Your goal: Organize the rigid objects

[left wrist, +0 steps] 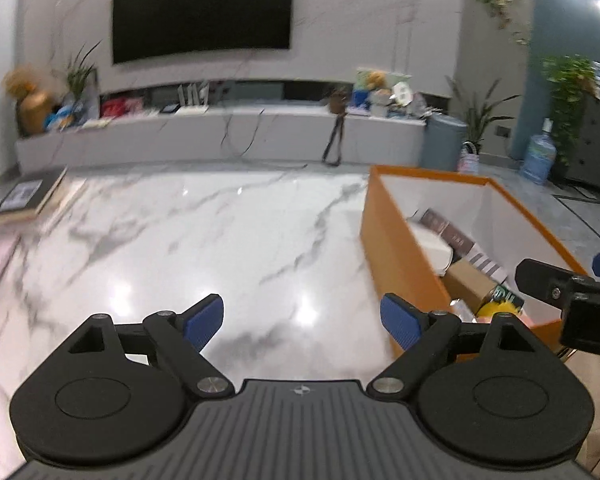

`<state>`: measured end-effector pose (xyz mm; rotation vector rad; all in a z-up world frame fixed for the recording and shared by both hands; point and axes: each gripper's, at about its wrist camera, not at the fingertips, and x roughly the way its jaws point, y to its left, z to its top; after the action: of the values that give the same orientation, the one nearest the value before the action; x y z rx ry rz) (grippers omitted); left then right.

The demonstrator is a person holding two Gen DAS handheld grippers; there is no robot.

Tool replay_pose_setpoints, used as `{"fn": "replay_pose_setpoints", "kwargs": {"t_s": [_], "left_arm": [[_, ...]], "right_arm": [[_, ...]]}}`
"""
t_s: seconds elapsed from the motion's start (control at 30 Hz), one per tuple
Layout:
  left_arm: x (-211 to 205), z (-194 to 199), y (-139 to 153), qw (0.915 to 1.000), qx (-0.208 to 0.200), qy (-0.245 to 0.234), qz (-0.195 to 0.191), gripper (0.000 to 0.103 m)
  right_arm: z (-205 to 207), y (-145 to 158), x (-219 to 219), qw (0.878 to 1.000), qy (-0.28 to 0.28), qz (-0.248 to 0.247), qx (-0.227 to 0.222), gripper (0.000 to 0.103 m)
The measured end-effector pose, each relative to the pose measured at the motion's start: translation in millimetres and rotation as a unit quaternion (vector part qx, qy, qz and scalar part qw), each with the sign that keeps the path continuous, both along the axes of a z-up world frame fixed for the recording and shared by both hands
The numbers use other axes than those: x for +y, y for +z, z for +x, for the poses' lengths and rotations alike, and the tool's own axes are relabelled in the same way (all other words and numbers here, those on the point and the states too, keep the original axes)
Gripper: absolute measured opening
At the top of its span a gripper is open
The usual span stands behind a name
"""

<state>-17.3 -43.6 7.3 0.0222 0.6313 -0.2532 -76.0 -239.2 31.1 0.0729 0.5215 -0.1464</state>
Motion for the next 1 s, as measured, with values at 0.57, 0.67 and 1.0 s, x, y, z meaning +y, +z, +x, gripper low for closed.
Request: {"fn": "replay_pose_setpoints", "kwargs": {"t_s": [0.57, 0.67, 1.0], "left_arm": [[-12.2, -2.6, -29.5, 0.9975, 0.059, 0.012, 0.036, 0.103], [-10.0, -0.5, -31.9, 0.9971, 0.068, 0.016, 0.032, 0.103], [-11.0, -3.9, -29.9, 0.9971, 0.064, 0.017, 0.039, 0.103]], "right_arm": [[20.3, -31.1, 10.5, 0.997, -0.011, -0.042, 0.056, 0.101], [20.2, -31.9, 11.5, 0.998, -0.009, -0.043, 0.055, 0.101], [18.0, -31.6, 15.0, 0.998, -0.014, -0.047, 0.051, 0.101]]}}
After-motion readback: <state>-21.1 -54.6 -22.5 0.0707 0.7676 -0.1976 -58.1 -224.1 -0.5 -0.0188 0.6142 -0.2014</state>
